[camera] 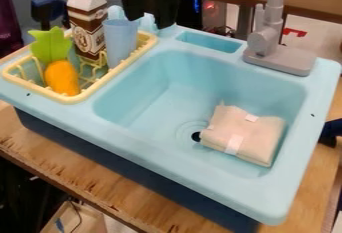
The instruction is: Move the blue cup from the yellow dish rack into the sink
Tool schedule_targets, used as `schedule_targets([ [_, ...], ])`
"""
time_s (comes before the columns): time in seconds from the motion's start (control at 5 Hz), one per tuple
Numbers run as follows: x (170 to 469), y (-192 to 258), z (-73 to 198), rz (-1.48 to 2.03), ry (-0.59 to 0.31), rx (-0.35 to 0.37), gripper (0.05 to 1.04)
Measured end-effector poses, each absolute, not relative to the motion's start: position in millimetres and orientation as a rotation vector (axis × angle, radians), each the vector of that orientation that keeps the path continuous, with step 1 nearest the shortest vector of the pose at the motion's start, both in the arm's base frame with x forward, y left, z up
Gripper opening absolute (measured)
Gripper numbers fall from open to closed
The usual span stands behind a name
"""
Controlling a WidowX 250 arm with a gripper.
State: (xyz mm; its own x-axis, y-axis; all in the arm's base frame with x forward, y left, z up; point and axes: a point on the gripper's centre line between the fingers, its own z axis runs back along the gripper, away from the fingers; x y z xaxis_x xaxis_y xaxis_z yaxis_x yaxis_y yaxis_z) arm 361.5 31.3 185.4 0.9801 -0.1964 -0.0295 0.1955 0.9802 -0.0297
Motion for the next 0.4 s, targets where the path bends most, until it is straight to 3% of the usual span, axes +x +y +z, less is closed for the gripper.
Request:
schedule_targets([
  [0.4, 361.3, 44.7, 176.2, -0.171, 0.049, -0.028, 1.001],
])
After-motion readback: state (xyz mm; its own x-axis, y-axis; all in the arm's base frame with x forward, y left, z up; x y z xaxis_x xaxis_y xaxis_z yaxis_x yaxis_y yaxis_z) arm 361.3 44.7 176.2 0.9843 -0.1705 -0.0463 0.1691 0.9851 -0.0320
